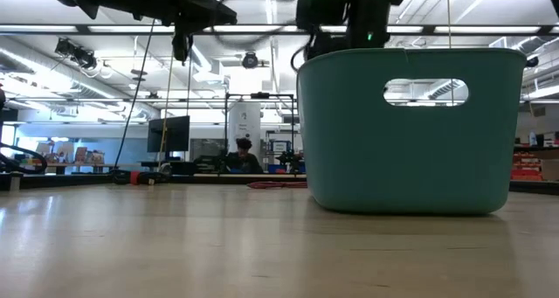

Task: Pick and place USB-C Cables
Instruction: Put the light red USB cable into the light green bin

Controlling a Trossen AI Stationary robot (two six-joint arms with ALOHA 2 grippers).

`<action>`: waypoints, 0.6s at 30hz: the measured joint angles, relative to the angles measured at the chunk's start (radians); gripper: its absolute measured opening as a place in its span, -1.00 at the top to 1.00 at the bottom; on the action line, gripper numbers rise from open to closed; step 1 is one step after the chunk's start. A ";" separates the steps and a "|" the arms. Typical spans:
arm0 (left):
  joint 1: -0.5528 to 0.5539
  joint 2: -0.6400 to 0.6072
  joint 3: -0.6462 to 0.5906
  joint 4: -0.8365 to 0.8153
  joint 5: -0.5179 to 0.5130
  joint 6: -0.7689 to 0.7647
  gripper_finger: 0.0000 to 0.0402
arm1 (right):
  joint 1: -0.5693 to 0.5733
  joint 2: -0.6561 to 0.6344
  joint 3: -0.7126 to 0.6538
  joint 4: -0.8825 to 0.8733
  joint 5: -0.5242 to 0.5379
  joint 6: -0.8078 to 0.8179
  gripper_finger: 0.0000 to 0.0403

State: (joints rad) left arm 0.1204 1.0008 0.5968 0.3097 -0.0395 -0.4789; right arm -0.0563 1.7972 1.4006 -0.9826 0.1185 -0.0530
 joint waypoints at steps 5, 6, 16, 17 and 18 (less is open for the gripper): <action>0.000 0.000 0.000 0.000 0.000 0.002 0.93 | -0.007 -0.113 0.000 0.004 -0.059 0.007 0.34; 0.000 0.000 0.000 0.000 0.000 0.004 0.94 | -0.012 -0.144 0.000 0.005 -0.062 0.020 0.34; 0.015 0.000 0.004 -0.010 -0.001 0.043 0.93 | -0.124 -0.472 0.000 0.120 0.022 0.179 0.35; 0.024 0.000 0.012 -0.028 -0.001 0.042 0.93 | -0.138 -0.499 0.000 0.140 0.049 0.181 0.35; 0.036 0.000 0.024 -0.049 -0.002 0.041 0.94 | -0.153 -0.526 0.000 0.159 0.074 0.181 0.35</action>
State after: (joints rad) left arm 0.1563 1.0008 0.6206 0.2610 -0.0412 -0.4384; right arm -0.2089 1.2708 1.4006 -0.8235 0.1923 0.1281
